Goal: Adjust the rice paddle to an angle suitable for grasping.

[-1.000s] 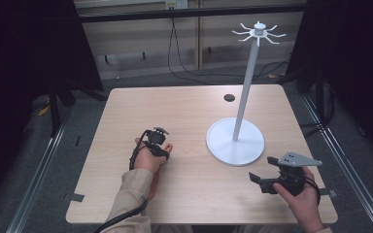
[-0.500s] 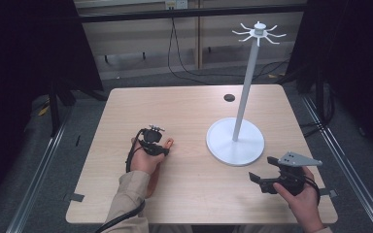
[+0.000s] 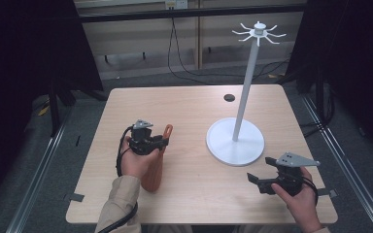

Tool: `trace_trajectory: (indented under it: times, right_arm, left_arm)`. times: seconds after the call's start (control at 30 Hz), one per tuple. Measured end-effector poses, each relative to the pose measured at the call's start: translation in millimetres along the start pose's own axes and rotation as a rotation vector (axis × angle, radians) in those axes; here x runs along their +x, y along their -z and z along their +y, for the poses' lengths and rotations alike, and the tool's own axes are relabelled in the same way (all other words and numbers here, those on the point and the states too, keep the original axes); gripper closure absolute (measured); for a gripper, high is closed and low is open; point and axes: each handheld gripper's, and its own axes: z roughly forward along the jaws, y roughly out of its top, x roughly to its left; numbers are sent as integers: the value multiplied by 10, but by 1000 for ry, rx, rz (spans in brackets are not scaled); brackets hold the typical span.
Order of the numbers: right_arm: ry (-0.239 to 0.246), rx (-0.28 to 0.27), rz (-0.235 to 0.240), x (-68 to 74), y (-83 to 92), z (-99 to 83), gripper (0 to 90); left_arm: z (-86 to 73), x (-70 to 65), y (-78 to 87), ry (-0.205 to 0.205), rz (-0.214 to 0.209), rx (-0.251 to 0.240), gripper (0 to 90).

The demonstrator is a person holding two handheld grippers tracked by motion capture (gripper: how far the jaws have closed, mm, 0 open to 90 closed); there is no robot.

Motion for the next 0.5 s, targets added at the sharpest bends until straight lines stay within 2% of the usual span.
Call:
trace_trajectory:
  times: [0.27,0.5]
  right_arm:
    - [7,-4,12,35,-21,3,63]
    - [23,-14,26,78,-54,15,63]
  left_arm:
    - [-7,-69,204,-6,-52,-117,664]
    - [-33,-135,317,-12,-92,-218,664]
